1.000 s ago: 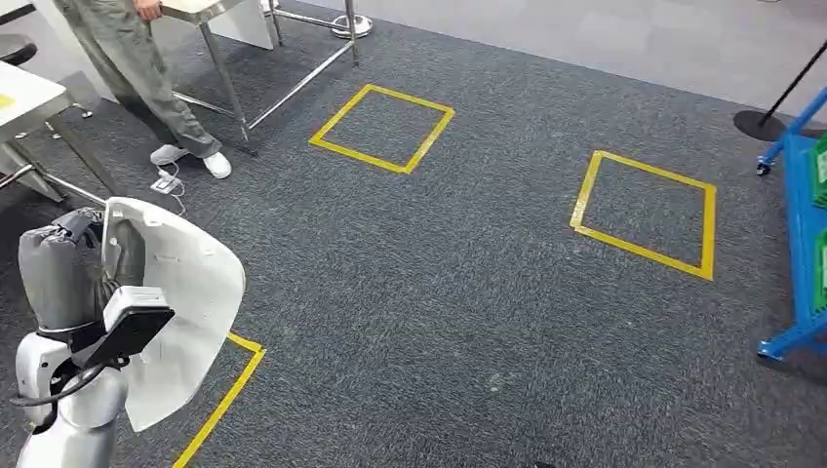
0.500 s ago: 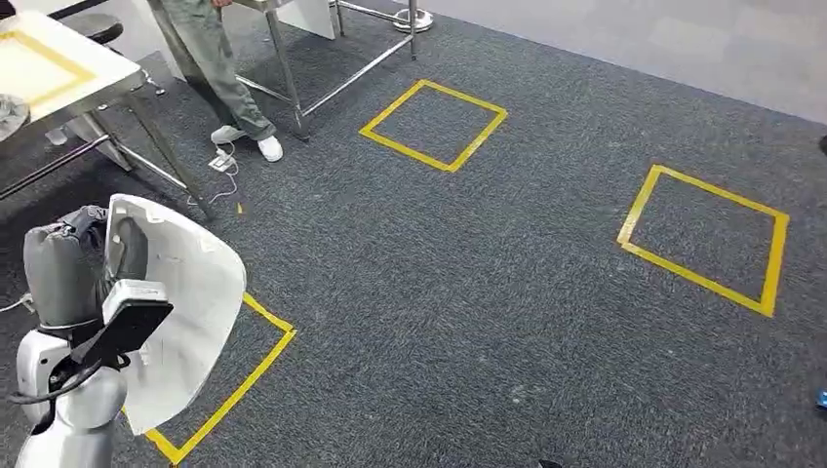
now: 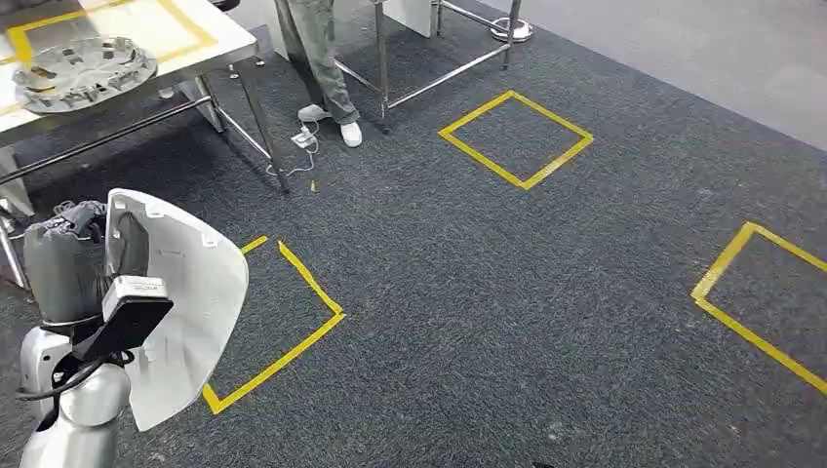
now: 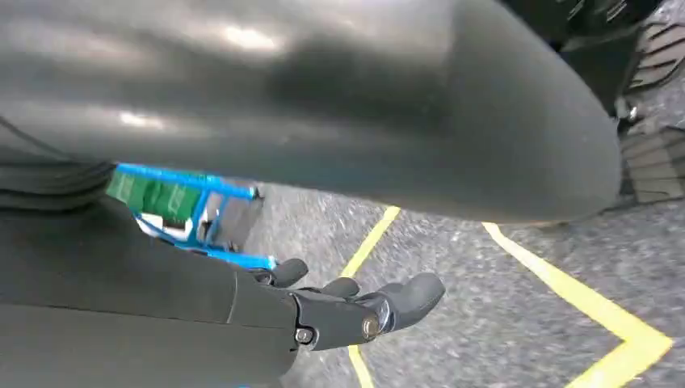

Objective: Take the parts from the cabinet and place them on the table.

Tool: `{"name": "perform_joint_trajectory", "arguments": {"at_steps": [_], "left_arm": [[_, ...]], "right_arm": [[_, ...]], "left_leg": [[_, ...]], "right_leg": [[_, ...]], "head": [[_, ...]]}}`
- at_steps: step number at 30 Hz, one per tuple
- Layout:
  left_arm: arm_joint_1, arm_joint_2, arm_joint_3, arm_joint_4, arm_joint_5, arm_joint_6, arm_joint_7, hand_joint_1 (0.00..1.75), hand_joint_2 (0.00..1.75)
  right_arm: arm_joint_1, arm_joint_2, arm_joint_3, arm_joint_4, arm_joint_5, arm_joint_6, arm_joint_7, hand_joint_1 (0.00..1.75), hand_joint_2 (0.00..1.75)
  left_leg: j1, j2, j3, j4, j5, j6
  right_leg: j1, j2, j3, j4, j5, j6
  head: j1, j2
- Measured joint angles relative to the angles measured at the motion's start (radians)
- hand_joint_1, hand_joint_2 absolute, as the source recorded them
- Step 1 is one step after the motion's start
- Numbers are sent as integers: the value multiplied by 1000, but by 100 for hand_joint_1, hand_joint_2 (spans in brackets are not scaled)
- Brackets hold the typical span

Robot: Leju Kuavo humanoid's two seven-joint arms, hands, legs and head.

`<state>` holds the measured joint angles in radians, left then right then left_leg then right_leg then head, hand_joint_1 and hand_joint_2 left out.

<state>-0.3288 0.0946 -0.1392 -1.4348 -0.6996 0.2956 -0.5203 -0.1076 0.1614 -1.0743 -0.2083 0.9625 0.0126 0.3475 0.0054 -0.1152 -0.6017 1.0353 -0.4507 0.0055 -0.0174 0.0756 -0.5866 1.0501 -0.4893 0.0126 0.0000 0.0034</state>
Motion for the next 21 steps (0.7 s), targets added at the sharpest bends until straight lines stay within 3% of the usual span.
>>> {"name": "perform_joint_trajectory", "arguments": {"at_steps": [2,3,5,6,7,8,9,10,11,12,13,14,15,16,19,20,21], "left_arm": [[-6,-2,0,0,-5,0,3,175,175],[-4,-2,0,0,-7,0,5,175,175],[-3,-2,0,0,-11,-1,5,175,175],[-5,-2,0,0,-16,-1,6,175,175],[-10,-4,0,0,-21,-4,8,175,175],[-11,-7,-1,0,-24,-9,11,175,175],[-10,-9,-2,2,-28,-12,16,175,175],[-8,-10,-2,3,-29,-13,18,175,175],[-8,-11,-2,5,-31,-13,19,175,175],[-8,-11,-2,4,-31,-14,19,175,175],[-8,-11,-2,4,-32,-14,19,175,175],[-10,-11,-3,3,-34,-16,22,175,175],[-13,-12,-3,3,-40,-18,27,175,175],[-18,-14,-3,4,-50,-19,32,175,175],[-18,-15,-3,4,-43,-33,30,175,175],[-17,-13,-3,2,-18,-51,15,175,175],[-14,-15,-3,-1,5,-63,3,175,175]], "right_arm": [[-3,0,0,0,3,2,-3,0,0],[-5,0,1,0,5,3,-2,0,0],[-9,2,2,0,8,3,-2,0,0],[-11,2,2,0,10,3,-2,0,0],[-10,1,2,0,11,3,-4,0,0],[-8,1,2,0,12,3,-3,0,0],[-6,1,2,0,13,2,-3,0,0],[-5,1,2,0,13,3,-3,0,0],[-4,1,2,0,13,3,-2,0,0],[-4,1,2,0,13,3,-2,0,0],[-4,1,2,0,13,3,-2,0,0],[-5,1,2,0,13,3,-2,0,0],[-5,1,2,0,13,3,-2,0,0],[-5,1,2,0,14,3,-5,0,0],[-7,1,3,0,20,5,-1,0,0],[-9,1,4,0,22,7,3,0,0],[-12,1,5,0,24,7,8,0,0]], "left_leg": [[2,-23,-8,-1,4,-15],[4,-33,-7,-6,6,-23],[5,-46,-15,-6,8,-36],[-3,22,-24,20,-10,-36],[-3,72,-55,83,-49,-40],[-1,95,-93,164,-89,-42],[0,104,-131,244,-122,-44],[1,107,-155,294,-134,-44],[1,109,-156,295,-121,-45],[1,111,-133,252,-90,-43],[1,116,-91,177,-48,-40],[-1,138,-37,77,-6,-35],[-9,197,0,2,-1,-27],[-17,194,8,-7,-5,-15],[-18,153,-3,-5,-4,-2],[-12,140,5,-14,2,6],[-6,128,5,-18,6,10]], "right_leg": [[3,-15,1,-9,0,-2],[8,-25,3,-9,0,-9],[-4,-53,13,-23,9,-26],[0,-61,16,-27,10,-34],[3,-74,17,-27,10,-39],[6,-87,17,-27,9,-41],[8,-101,17,-26,7,-43],[9,-115,16,-26,6,-44],[10,-129,17,-26,5,-44],[10,-141,19,-26,3,-43],[10,-153,22,-25,0,-42],[11,-165,27,-25,-3,-39],[14,-175,32,-25,-7,-35],[21,-186,31,-20,-12,-28],[20,-222,40,-27,-14,-15],[23,-230,41,-25,-21,-8],[15,-160,34,-3,-34,3]], "head": [[0,0],[0,0],[1,0],[-4,0],[-11,0],[-10,0],[-10,0],[-10,0],[-10,0],[-10,0],[-10,0],[-11,0],[-10,0],[-10,0],[-9,0],[-10,0],[-6,0]]}}
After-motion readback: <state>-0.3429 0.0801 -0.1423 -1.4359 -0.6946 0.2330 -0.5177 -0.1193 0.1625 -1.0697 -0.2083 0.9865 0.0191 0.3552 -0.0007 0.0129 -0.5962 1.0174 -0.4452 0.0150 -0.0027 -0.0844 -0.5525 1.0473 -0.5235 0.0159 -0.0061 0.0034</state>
